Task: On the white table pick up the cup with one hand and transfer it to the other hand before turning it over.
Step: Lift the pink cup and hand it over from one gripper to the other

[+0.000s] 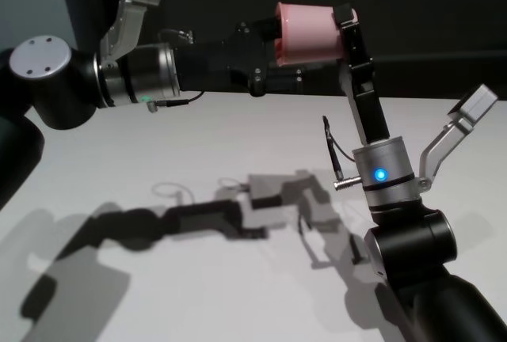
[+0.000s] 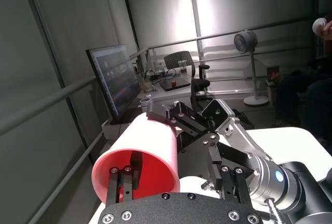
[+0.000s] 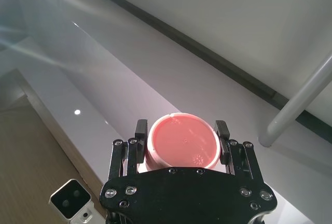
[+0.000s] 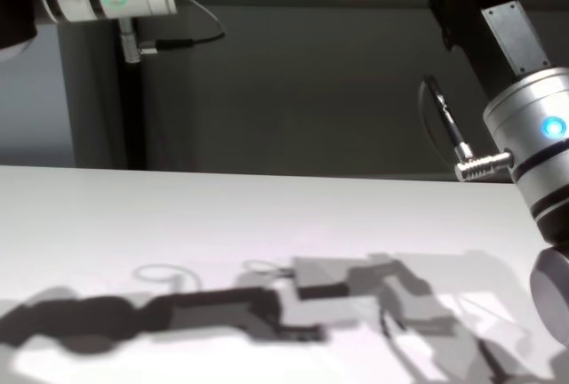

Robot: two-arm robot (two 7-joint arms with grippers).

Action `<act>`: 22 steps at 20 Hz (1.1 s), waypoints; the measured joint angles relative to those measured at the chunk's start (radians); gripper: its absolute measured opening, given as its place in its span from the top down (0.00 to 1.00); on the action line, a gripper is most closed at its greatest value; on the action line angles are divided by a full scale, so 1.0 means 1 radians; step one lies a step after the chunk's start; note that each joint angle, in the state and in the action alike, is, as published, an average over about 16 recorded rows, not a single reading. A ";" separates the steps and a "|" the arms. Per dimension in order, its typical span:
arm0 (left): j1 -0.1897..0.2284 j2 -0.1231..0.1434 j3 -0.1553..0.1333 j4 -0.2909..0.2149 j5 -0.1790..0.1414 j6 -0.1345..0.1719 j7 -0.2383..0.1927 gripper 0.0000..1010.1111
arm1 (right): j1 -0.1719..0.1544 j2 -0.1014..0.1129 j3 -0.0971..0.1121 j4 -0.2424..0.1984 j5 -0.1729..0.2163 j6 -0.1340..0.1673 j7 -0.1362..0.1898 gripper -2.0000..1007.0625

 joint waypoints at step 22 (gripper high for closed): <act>0.016 0.027 -0.003 -0.026 0.000 -0.002 0.005 0.01 | 0.000 0.000 0.000 0.000 0.000 0.000 0.000 0.25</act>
